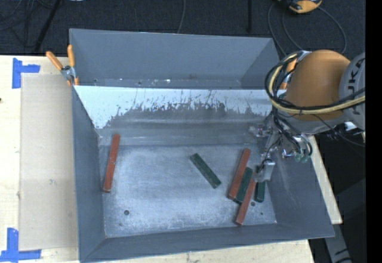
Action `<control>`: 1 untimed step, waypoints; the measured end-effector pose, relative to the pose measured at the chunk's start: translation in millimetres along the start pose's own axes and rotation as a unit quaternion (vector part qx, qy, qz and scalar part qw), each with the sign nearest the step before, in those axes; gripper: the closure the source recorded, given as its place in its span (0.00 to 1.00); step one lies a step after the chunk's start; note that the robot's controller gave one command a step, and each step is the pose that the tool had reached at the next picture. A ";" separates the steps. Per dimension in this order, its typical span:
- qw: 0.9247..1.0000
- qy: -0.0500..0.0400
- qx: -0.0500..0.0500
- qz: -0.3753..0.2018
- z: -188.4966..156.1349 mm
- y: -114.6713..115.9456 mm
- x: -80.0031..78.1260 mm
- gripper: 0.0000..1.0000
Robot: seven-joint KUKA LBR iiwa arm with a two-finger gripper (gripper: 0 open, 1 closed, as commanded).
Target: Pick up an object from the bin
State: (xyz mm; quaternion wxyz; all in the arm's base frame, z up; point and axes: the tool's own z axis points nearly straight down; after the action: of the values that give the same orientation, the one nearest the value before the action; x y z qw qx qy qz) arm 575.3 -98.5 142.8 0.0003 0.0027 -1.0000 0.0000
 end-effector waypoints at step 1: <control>1.000 0.000 0.000 0.000 0.0 0.0 0.0 0.00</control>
Offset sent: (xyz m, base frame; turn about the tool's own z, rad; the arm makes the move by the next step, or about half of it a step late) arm -0.0527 0.0505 -0.0728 -0.2700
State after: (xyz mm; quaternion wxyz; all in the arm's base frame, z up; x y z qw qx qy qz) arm 575.3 -98.6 142.8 0.0003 0.0029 -1.0000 0.0000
